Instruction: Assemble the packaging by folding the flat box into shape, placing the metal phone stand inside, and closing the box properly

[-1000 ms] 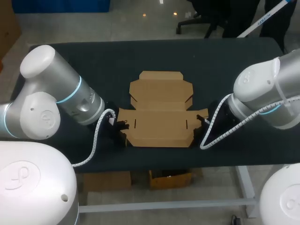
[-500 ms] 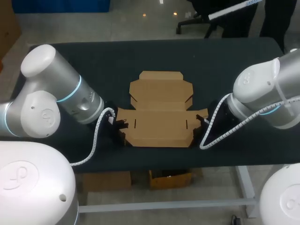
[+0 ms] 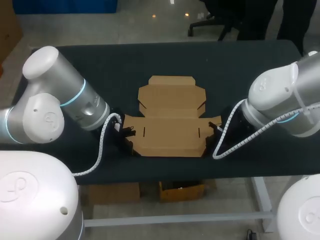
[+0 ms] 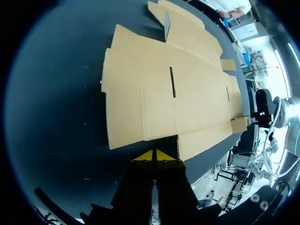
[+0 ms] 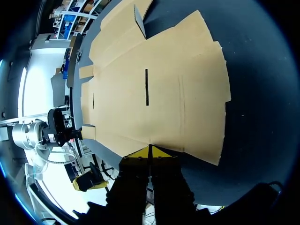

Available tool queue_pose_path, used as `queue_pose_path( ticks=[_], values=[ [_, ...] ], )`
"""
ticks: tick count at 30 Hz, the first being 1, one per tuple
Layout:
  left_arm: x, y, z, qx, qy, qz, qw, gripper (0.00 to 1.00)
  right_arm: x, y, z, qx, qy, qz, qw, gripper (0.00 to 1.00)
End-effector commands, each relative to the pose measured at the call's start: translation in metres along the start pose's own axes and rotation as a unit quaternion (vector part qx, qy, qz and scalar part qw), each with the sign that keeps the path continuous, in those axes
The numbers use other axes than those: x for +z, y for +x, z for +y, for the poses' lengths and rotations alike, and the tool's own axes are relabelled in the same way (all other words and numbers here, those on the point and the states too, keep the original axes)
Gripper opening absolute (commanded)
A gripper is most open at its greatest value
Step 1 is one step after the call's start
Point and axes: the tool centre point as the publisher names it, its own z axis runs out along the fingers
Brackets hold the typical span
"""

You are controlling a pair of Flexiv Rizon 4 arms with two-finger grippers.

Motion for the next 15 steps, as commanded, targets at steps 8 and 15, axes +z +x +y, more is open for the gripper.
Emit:
queue_pose_path(
  ticks=[8, 15],
  values=[
    [0.0, 0.003, -0.006, 0.012, -0.047, 0.009, 0.999, 0.0, -0.001, 0.0, 0.0, 0.0, 0.0, 0.0, 1.0, 0.0],
    [-0.002, 0.01, -0.003, 0.013, -0.031, -0.009, 0.999, 0.0, -0.002, 0.003, -0.001, -0.003, -0.003, -0.002, 1.0, 0.0]
  ],
)
